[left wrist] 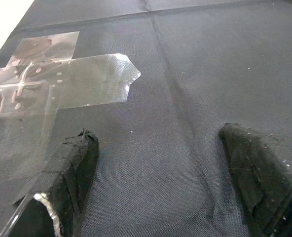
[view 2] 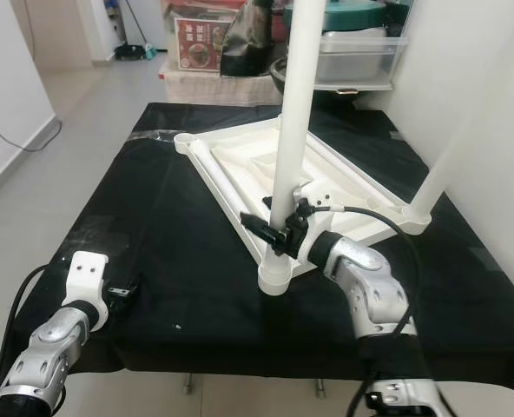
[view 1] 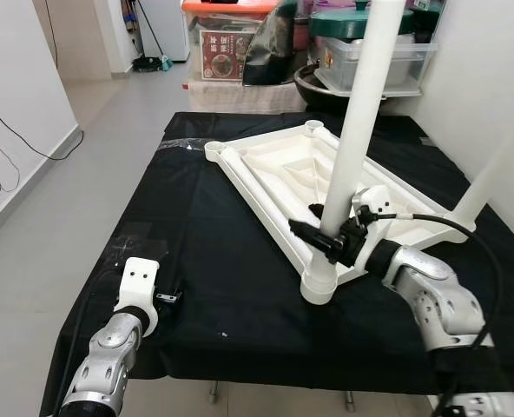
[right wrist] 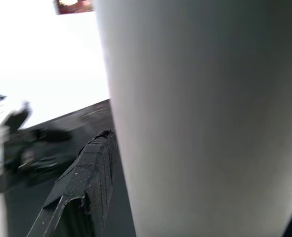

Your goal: Building children table

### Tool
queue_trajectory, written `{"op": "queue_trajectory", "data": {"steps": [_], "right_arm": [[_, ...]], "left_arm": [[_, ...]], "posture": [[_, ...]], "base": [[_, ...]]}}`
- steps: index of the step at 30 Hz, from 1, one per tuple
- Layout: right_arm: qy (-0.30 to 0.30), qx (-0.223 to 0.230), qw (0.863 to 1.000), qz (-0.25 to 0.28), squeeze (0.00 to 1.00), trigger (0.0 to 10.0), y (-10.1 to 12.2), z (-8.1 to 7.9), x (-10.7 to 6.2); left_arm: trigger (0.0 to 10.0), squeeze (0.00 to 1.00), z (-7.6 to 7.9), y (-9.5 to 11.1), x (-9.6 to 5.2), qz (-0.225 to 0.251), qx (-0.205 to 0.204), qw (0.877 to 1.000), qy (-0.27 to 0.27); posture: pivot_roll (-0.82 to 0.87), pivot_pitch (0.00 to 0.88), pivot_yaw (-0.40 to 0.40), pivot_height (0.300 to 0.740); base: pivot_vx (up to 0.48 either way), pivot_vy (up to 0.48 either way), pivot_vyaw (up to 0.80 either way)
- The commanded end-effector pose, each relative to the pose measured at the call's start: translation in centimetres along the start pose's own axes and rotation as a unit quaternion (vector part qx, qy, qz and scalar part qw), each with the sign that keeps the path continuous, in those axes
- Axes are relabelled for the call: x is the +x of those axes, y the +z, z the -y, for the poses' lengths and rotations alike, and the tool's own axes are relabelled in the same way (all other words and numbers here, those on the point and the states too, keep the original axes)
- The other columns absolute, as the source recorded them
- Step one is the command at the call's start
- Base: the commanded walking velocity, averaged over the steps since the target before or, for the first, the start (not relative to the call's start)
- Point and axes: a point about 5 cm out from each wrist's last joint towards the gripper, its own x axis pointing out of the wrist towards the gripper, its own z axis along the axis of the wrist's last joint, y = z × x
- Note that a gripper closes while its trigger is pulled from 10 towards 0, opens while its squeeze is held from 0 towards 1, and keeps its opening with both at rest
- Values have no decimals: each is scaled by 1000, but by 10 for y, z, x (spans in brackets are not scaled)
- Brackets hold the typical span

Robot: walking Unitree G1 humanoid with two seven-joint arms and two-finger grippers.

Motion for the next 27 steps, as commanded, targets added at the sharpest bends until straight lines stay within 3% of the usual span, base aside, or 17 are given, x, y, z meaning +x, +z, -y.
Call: {"op": "queue_trajectory", "data": {"steps": [1,2,3,4,7,8,9,10,12,13,14,16,21,22,25,26,27], "right_arm": [[68,6,998,-15,0,8549,-12,-23,17],[68,6,998,-15,0,8549,-12,-23,17],[65,6,998,-14,0,0,-15,-25,22],[65,6,998,-14,0,0,-15,-25,22],[-26,-12,999,-31,0,0,-25,-17,34],[-119,-25,991,-50,0,0,-29,-5,37],[-254,-5,965,-65,0,0,-34,10,32],[-254,-5,965,-65,0,0,-34,10,32],[-419,7,904,-81,0,0,-41,20,13],[-419,7,904,-81,0,0,-41,20,13],[-465,-3,881,-83,0,0,-42,13,0],[-503,-23,860,-77,0,0,-40,-1,-13],[-513,-17,856,-70,0,0,-35,-14,-14],[-513,-11,855,-75,0,10000,-35,-13,-13],[-512,-5,856,-72,0,10000,-34,-9,-8],[-507,7,861,-45,667,10000,-29,-9,-6],[-507,7,861,-45,667,10000,-29,-9,-6]], "left_arm": [[10000,0,0,-14,-5,-31,3,1000,0],[10000,0,0,-14,-5,-31,3,1000,0],[10000,0,0,-14,-7,-30,2,1000,0],[10000,0,0,-14,-7,-30,2,1000,0],[10000,0,-1,-15,-9,-30,3,1000,-1],[10000,0,-1,-15,-9,-30,4,1000,-2],[10000,0,-2,-15,-9,-30,5,1000,-2],[10000,0,-2,-15,-9,-30,5,1000,-2],[10000,0,-2,-14,-9,-29,5,1000,-2],[10000,0,-2,-14,-9,-29,5,1000,-2],[10000,0,-1,-14,-8,-29,6,1000,-4],[10000,0,1,-14,-8,-30,7,999,-8],[10000,0,3,-15,-6,-34,8,999,-12],[10000,0,4,-14,-6,-33,8,999,-12],[10000,0,4,-13,-5,-33,7,999,-14],[10000,0,4,-13,-5,-32,7,999,-14],[10000,0,4,-13,-5,-32,7,999,-14]], "posture": [[112,0,-80,740],[112,0,-80,740],[114,0,-79,740],[114,0,-79,740],[114,0,-75,740],[114,0,-75,740],[112,0,-72,740],[112,0,-72,740],[110,0,-68,740],[110,0,-68,740],[102,0,-60,740],[90,0,-53,740],[83,0,-46,740],[82,0,-43,740],[81,0,-43,740],[80,0,-43,740],[80,0,-43,740]], "base": [[0,0,0],[0,0,0],[0,0,0],[0,0,0],[0,0,0],[0,0,0],[0,0,0],[0,0,0],[0,0,0],[0,0,0],[0,0,0],[0,0,0],[0,0,0],[0,0,0],[0,0,0],[0,0,0],[0,0,0]]}}
